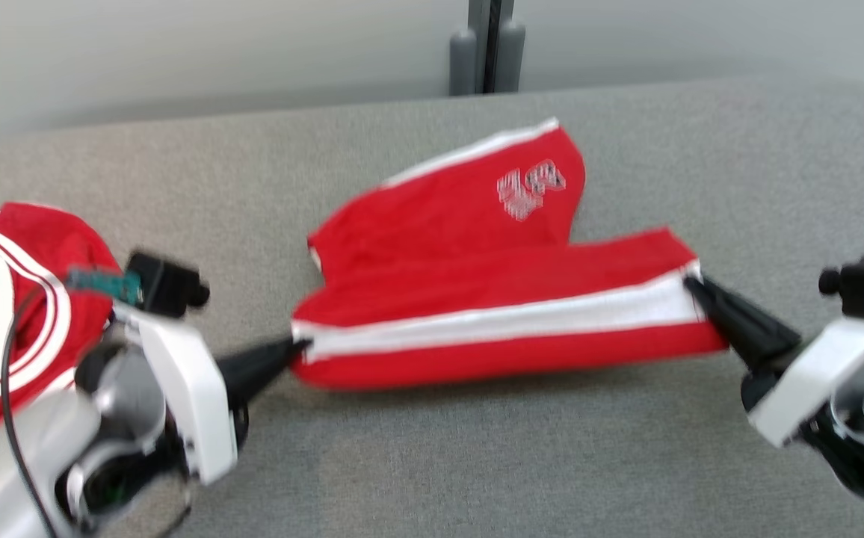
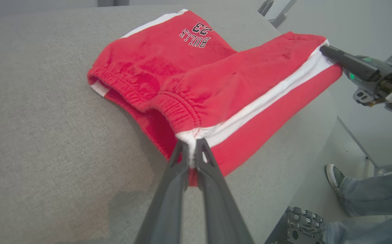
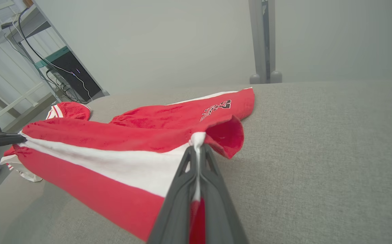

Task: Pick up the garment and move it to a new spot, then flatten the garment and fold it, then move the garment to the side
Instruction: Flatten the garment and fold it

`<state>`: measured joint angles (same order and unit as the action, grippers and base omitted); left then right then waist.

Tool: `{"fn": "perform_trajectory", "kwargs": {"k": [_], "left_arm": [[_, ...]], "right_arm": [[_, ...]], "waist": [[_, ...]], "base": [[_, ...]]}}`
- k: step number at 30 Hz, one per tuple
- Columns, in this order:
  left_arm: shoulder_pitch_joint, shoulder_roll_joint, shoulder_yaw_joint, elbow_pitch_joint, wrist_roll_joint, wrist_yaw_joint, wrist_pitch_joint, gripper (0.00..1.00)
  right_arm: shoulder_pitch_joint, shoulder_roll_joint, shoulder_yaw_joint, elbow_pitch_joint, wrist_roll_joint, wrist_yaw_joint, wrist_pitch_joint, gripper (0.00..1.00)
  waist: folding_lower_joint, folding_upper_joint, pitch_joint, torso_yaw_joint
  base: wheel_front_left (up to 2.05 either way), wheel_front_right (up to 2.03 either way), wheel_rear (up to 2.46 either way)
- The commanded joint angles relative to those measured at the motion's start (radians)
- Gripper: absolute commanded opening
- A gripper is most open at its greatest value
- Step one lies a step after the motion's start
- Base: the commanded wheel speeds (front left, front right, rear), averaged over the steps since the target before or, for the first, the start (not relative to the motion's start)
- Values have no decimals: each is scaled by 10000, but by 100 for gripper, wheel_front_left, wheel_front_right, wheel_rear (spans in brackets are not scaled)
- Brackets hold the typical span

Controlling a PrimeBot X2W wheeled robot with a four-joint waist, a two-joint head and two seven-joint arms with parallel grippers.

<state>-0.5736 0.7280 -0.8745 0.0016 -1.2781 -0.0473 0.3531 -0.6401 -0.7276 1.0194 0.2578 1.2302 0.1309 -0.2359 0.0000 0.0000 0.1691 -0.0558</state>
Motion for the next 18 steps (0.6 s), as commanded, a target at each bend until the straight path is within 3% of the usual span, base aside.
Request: {"fn": "perform_trajectory", "kwargs": {"k": [1, 10, 18], "left_arm": [[334, 157, -26, -226, -175, 148, 39, 0], [1988, 1045, -92, -2824, -988, 1334, 69, 0], [1998, 1128, 28, -3336, -976, 1687, -41, 0]], "right_arm": [[277, -143, -31, -158, 98, 1, 115, 0], [1876, -976, -729, -1076, 182, 1, 1515, 0], [2511, -773, -1945, -1444, -420, -1, 2427, 0]], "waist": [[0, 0, -372, -3], [0, 0, -743, -41], [0, 0, -534, 102]], "base": [[0, 0, 0], [0, 0, 0], [0, 0, 0]]}}
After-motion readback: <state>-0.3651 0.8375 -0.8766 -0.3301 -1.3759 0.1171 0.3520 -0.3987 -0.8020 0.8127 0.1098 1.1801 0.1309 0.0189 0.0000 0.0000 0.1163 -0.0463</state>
